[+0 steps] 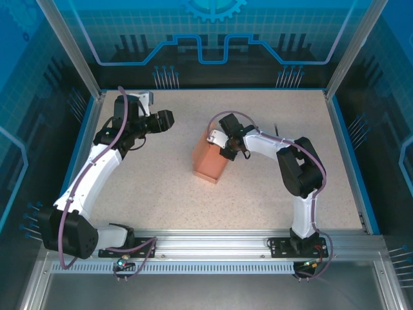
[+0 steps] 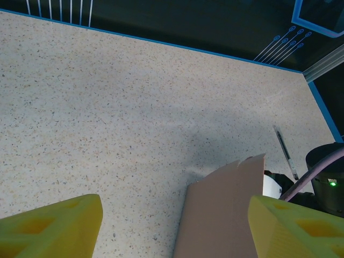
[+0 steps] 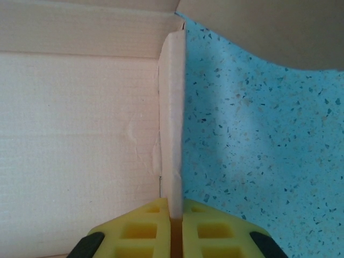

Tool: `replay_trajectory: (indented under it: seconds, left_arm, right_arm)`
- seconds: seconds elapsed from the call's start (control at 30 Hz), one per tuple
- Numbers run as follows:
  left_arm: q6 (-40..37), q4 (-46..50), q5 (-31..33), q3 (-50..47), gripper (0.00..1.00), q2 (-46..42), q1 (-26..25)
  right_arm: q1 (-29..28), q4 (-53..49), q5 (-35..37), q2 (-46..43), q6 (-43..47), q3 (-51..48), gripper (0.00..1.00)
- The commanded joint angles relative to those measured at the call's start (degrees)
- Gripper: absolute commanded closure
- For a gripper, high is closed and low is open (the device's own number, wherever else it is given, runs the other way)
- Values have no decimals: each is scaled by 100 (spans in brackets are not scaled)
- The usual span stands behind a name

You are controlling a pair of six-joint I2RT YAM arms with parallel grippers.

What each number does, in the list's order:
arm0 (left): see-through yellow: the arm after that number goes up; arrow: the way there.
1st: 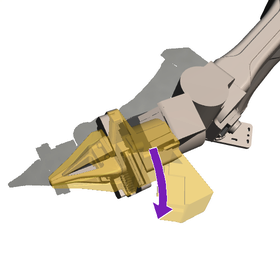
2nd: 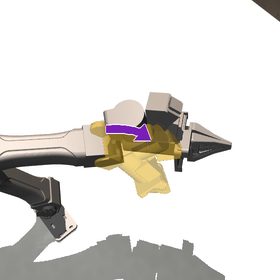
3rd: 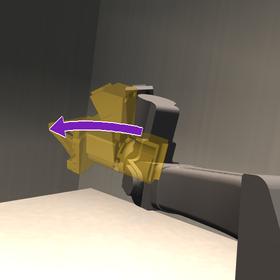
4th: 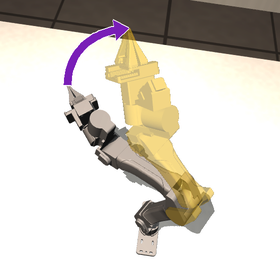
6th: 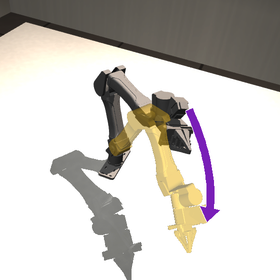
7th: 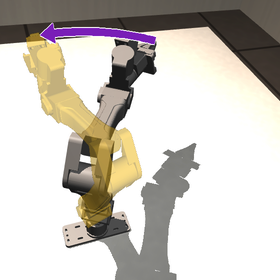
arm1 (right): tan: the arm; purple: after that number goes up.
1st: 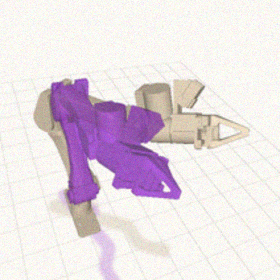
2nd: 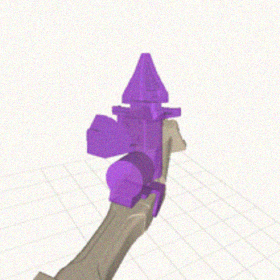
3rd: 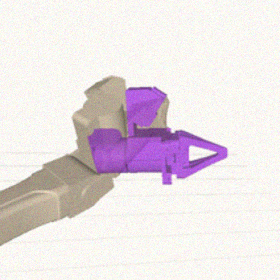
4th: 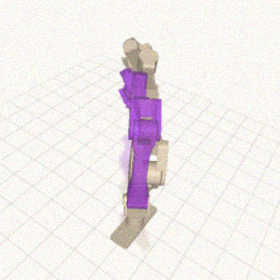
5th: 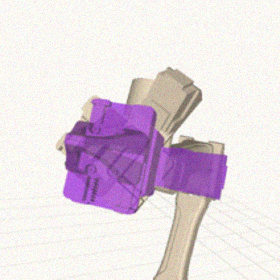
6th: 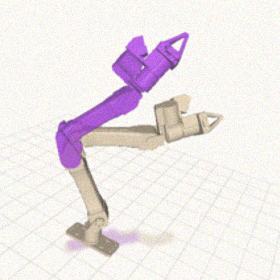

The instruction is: Fold the paper box

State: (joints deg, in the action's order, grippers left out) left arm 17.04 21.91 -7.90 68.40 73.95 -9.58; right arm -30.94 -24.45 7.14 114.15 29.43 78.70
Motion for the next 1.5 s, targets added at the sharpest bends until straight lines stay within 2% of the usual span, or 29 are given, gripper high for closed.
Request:
replay_trajectory:
  seconds: [0.0, 0.27, 0.47, 0.8, 0.9, 1.17, 1.33, 1.47]
  left_arm:
    - [-35, -118, -170, -83, 27, -140, 27]
    - [14, -170, -202, -160, 27, -144, 27]
    - [10, -170, -201, -153, 27, -144, 27]
    - [85, -261, -263, -297, 27, -179, 27]
    - [109, -286, -298, -343, 28, -182, 18]
    - [177, -394, -360, -484, 28, -179, 9]
    - [178, -393, -317, -562, 28, -170, 9]
    - [212, -444, -338, -600, 28, -127, 9]
  right_arm:
    - [-52, -272, 421, 328, 23, -7, 90]
    - [-86, -31, 886, 493, -82, -244, 91]
    - [-68, 249, 1145, 250, -262, -435, 93]
    - [44, -338, 1011, -400, -1865, -518, 89]
    - [28, -506, 1189, -514, -2335, -645, 88]
    - [0, -552, 580, -1043, -3151, -986, 79]
    - [-99, -594, 456, -1057, -3346, -1031, 69]
    - [-182, -572, 396, -1138, -3525, -1056, 65]
